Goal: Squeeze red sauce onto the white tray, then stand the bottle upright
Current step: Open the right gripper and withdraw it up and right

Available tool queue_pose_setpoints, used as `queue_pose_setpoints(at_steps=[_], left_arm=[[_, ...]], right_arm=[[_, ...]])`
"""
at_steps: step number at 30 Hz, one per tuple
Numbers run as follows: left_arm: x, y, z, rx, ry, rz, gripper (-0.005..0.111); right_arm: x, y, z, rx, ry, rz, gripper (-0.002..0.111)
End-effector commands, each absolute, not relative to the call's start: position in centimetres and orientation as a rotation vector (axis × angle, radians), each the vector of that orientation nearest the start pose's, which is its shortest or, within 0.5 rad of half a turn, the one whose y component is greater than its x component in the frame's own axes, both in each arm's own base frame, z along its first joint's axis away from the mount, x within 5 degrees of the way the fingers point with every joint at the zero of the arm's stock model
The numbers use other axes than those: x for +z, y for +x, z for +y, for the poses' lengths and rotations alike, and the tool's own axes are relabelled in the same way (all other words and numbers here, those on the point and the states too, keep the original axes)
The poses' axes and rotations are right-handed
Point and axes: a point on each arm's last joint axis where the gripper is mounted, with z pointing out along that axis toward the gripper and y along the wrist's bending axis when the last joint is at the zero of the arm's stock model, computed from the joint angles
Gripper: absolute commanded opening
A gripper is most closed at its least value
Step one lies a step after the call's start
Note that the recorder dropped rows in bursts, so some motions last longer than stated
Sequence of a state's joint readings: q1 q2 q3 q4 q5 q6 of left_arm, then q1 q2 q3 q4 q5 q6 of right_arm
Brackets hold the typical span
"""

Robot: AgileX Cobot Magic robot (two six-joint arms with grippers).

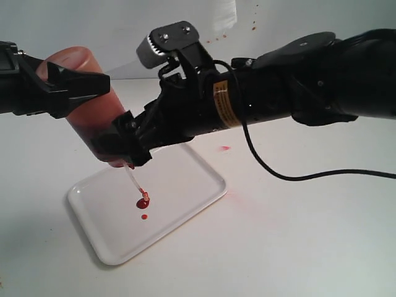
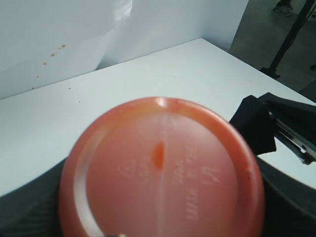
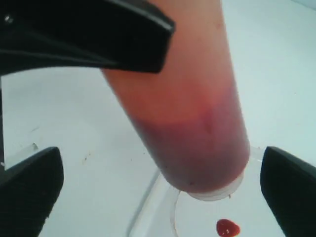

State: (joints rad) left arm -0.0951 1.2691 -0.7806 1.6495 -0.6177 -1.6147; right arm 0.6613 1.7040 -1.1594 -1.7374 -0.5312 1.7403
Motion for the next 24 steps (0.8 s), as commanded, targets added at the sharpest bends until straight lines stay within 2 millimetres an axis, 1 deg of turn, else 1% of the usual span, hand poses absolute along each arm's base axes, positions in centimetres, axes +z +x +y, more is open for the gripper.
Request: queue_pose_setpoints(at_steps=[1, 2, 4, 6, 7, 8, 10, 12, 14, 16, 17, 20, 22, 24], left_arm=[[30.0, 25.6, -7.6, -0.63, 0.474, 1.905, 0.0], [30.0, 25.7, -7.5, -0.623, 0.47, 1.906, 0.0], [30.0, 25.7, -7.5, -0.623, 0.47, 1.906, 0.0], [30.0, 25.7, -7.5, -0.623, 0.47, 1.906, 0.0], [30.0, 25.7, -7.5, -0.623, 0.47, 1.906, 0.0], [30.0, 25.7, -7.5, -0.618, 0.467, 1.907, 0.0], [30.0, 25.8, -7.4, -0.599, 0.454, 1.911, 0.0], [30.0, 25.8, -7.4, -0.599, 0.454, 1.911, 0.0], [30.0, 25.8, -7.4, -0.601, 0.455, 1.91, 0.0], [30.0, 25.8, -7.4, -0.601, 0.455, 1.91, 0.0], [30.0, 25.8, -7.4, -0.601, 0.455, 1.91, 0.0], [30.0, 25.8, -7.4, -0.601, 0.455, 1.91, 0.0], [30.0, 25.8, -7.4, -0.601, 0.455, 1.91, 0.0], [30.0, 25.8, -7.4, -0.601, 0.455, 1.91, 0.0]], right_arm=[[26.9, 28.1, 25.3, 1.068, -0.7, 2.116, 0.105], [26.8, 28.4, 24.7, 1.104, -0.643, 2.148, 0.105], [27.3, 29.1, 24.1, 1.201, -0.505, 2.141, 0.105], [27.4, 29.8, 23.6, 1.15, -0.453, 2.13, 0.105], [27.2, 29.8, 23.6, 1.145, -0.464, 2.134, 0.105], [27.0, 29.7, 23.6, 1.111, -0.516, 2.138, 0.105], [26.8, 29.8, 23.4, 0.994, -0.649, 2.097, 0.105], [26.7, 30.3, 23.1, 0.906, -0.657, 2.073, 0.105], [26.7, 30.5, 22.9, 0.83, -0.709, 2.037, 0.105], [26.6, 31.5, 22.2, 0.658, -0.698, 2.003, 0.105], [26.7, 32.3, 21.5, 0.487, -0.706, 1.959, 0.105], [27.0, 33.8, 19.5, 0.118, -0.658, 1.893, 0.105], [27.4, 34.7, 17.7, -0.144, -0.576, 1.861, 0.104], [27.8, 35.1, 15.8, -0.38, -0.444, 1.845, 0.099]])
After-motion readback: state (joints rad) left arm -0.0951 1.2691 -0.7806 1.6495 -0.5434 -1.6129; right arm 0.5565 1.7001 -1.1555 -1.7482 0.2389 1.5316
